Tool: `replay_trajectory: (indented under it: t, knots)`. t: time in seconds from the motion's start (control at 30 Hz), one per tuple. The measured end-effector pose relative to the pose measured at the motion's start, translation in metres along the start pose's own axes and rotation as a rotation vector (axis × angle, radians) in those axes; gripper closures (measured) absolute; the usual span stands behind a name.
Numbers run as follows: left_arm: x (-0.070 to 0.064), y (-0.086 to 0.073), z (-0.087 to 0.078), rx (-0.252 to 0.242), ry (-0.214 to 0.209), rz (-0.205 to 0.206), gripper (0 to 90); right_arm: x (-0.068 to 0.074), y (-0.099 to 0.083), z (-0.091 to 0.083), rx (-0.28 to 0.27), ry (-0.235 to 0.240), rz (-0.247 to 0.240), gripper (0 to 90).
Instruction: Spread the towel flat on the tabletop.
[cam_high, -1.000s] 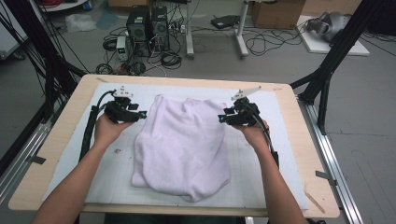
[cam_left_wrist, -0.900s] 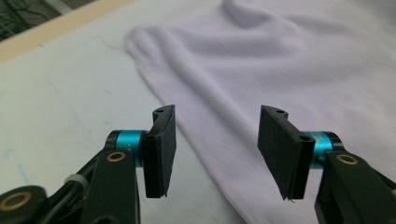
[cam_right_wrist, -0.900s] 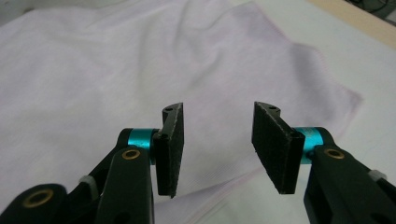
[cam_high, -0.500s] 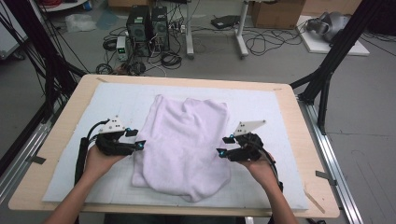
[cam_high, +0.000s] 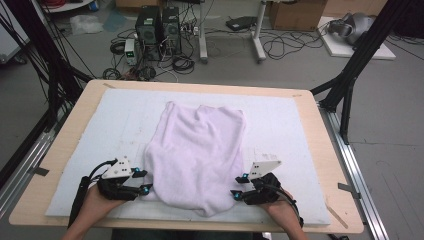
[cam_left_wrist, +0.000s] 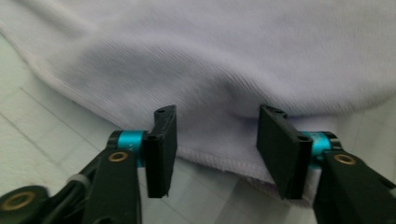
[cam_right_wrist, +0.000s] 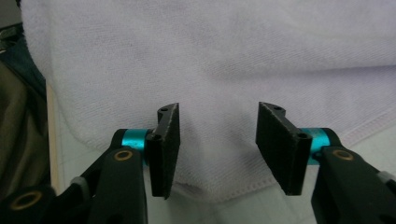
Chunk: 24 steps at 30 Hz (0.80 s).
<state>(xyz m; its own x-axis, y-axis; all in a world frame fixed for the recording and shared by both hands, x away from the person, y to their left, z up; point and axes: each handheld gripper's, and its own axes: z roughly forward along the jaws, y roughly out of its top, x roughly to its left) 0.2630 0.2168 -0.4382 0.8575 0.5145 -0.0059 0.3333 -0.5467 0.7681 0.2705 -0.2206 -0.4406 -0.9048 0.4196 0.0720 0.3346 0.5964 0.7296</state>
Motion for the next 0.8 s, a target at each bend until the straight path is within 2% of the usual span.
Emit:
replay_trajectory:
  t: [0.07,0.13,0.2,0.27,0.33,0.43,0.5,0.6,0.67,0.8]
  knots:
    - [-0.001,0.001,0.005,0.010,-0.025,0.008,56.7,0.002,0.000,0.005,0.021,-0.005,-0.011,56.5]
    - [-0.004,0.004,0.011,0.021,-0.026,0.036,64.7,0.003,0.002,0.006,0.025,-0.021,-0.043,63.6]
    - [-0.004,0.007,0.013,0.028,-0.035,0.042,77.6,0.001,0.003,0.006,0.026,-0.013,-0.028,69.3]
    - [-0.004,0.008,0.014,0.022,-0.039,0.040,85.4,-0.001,0.003,0.006,0.030,0.001,-0.021,79.1]
    - [-0.004,0.008,0.013,0.025,-0.033,0.043,87.2,-0.002,0.004,0.006,0.032,0.003,-0.021,86.8]
    - [-0.005,0.008,0.009,0.012,-0.016,0.036,88.0,0.000,0.008,0.004,0.041,-0.014,-0.044,88.0]
    - [-0.003,0.009,0.003,-0.010,-0.003,0.033,88.1,0.000,0.010,0.000,0.014,-0.011,-0.041,88.1]
    - [0.002,0.010,-0.003,-0.046,0.011,0.003,88.2,-0.003,0.014,-0.010,-0.020,-0.025,-0.038,88.4]
    - [0.007,0.013,-0.006,-0.059,0.026,-0.007,88.2,-0.009,0.019,-0.016,-0.031,-0.029,-0.038,88.6]
    - [0.021,0.027,-0.007,-0.090,0.076,-0.033,88.3,-0.024,0.028,-0.023,-0.039,-0.075,-0.034,88.6]
